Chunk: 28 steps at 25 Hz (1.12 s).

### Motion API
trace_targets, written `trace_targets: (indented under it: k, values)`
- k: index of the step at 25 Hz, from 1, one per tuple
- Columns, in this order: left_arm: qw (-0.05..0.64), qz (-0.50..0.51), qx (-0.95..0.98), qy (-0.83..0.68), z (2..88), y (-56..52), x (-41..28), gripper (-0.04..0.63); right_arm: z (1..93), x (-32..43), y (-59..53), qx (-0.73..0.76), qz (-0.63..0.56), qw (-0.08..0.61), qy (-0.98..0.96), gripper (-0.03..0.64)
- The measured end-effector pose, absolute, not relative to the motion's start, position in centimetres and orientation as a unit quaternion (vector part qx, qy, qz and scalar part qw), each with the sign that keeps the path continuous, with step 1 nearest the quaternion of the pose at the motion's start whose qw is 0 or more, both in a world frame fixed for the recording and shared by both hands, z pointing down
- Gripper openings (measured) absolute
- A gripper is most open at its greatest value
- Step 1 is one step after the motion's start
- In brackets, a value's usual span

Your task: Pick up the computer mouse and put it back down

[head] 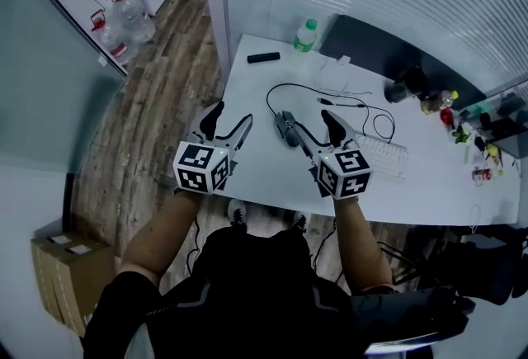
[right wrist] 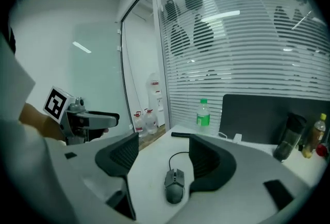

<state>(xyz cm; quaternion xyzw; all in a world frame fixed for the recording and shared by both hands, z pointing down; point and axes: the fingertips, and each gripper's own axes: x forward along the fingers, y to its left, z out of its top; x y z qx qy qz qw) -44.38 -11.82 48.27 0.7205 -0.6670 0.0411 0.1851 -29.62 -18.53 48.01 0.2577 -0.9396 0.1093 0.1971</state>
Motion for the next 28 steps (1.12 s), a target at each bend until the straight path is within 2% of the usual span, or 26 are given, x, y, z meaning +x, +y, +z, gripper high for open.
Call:
trace_targets:
  k: [16,28]
  values:
    - [0.291,0.063,0.650,-0.700,59.4,-12.9,-43.5,0.311,61.3,-31.5,-19.9,0.186,0.150,0.296,-0.925,0.341]
    - [0.348,0.094,0.626,-0.692,66.8,-11.8,-42.7,0.312,69.5,-32.7,-20.0,0.225,0.176,0.349,-0.893,0.342]
